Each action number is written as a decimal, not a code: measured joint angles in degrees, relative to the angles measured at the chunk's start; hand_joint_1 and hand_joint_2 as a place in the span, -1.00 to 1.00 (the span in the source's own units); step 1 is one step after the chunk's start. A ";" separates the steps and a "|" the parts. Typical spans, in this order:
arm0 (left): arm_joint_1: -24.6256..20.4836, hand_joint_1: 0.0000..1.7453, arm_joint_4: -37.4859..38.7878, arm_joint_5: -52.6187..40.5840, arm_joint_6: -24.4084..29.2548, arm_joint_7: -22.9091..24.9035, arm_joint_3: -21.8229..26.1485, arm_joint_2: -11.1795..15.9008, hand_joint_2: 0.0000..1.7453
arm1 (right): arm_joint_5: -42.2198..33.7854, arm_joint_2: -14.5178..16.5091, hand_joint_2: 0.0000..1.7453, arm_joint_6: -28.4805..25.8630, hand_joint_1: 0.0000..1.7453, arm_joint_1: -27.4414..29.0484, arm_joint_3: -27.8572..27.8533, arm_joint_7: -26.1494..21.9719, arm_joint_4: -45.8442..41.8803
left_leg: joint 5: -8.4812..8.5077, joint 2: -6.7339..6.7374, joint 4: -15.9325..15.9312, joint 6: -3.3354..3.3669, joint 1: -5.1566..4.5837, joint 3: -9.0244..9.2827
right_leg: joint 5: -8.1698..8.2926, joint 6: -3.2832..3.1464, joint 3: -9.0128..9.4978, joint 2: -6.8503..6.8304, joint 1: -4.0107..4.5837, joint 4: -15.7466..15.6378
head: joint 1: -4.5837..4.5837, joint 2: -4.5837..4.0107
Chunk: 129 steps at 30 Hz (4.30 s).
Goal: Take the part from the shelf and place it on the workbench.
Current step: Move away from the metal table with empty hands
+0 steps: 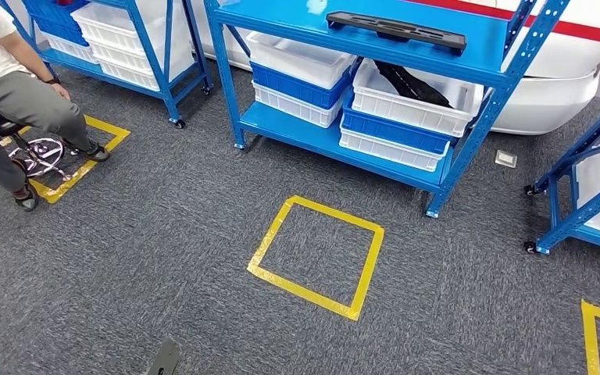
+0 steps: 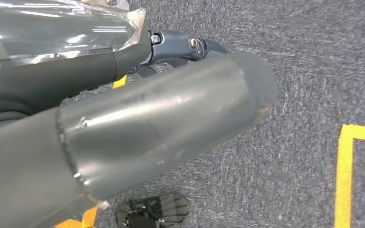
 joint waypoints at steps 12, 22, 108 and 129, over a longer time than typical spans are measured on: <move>0.10 -1.00 -0.02 0.03 -0.12 0.01 0.09 -0.37 -1.00 | -0.05 -0.28 -1.00 0.00 -1.00 0.31 0.01 -0.01 0.00 | -4.08 -0.56 -2.96 0.84 0.68 8.57 | -2.45 4.29 -10.36 -0.61 -1.96 8.07 | 0.25 -0.01; -0.42 -1.00 -0.05 -0.43 -0.15 0.22 0.02 -0.58 -1.00 | -0.29 -0.45 -1.00 0.00 -1.00 -0.03 0.02 0.28 -0.02 | -7.60 0.00 10.76 -2.03 1.42 3.92 | 3.73 -0.22 -3.55 -1.45 -1.69 -0.35 | -0.10 0.00; -0.03 -1.00 -0.04 0.19 -0.21 -0.04 0.94 0.32 1.00 | -0.55 -0.20 -1.00 1.14 -1.00 0.14 1.80 0.33 -0.07 | -5.05 4.28 -2.20 -0.90 1.10 7.43 | 5.28 3.76 -6.99 -2.62 -2.24 0.88 | 0.48 0.00; -0.11 -1.00 -0.04 0.01 -0.47 1.30 0.96 0.38 1.00 | 0.24 -0.22 1.00 1.99 -1.00 0.03 2.67 2.42 -0.07 | -4.71 4.19 -4.16 -2.82 1.44 8.95 | 4.63 2.46 -6.60 -2.49 -1.58 0.86 | 0.38 0.00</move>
